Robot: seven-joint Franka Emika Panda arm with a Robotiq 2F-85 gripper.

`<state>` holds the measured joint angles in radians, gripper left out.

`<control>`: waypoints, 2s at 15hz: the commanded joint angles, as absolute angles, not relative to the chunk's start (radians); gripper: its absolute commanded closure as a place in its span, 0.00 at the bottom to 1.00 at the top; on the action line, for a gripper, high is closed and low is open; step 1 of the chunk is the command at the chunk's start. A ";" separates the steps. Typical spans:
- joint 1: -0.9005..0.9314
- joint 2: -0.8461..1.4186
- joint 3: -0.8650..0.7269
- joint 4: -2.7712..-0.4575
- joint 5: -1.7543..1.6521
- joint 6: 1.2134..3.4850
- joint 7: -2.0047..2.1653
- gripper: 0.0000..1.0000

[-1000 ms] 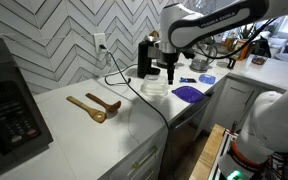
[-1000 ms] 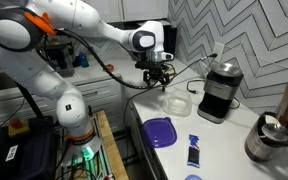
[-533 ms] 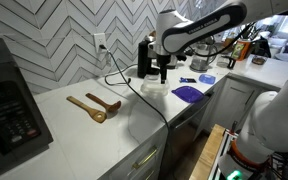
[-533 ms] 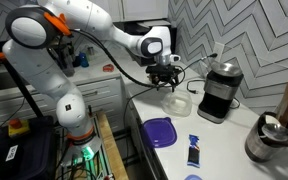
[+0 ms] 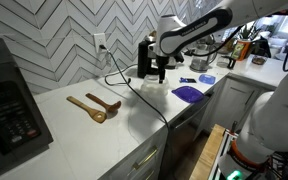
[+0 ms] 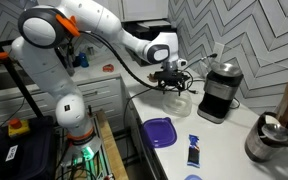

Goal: Unstack the clear bowls and put the blue packet in the bowl on the right then put the light blue lid on the bowl on the right

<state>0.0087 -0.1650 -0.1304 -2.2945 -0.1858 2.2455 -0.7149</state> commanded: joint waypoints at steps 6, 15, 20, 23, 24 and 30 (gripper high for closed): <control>-0.021 -0.088 -0.133 -2.263 -0.046 2.263 -0.867 0.70; -0.028 -0.106 -0.119 -2.258 0.011 2.226 -0.892 0.98; -0.018 -0.186 -0.078 -2.273 -0.058 2.142 -0.814 0.98; -0.014 -0.242 -0.060 -2.284 -0.081 2.076 -0.769 0.98; -0.018 -0.266 -0.054 -2.290 -0.102 2.064 -0.724 0.98; -0.033 -0.394 -0.076 -2.335 -0.195 2.054 -0.579 0.98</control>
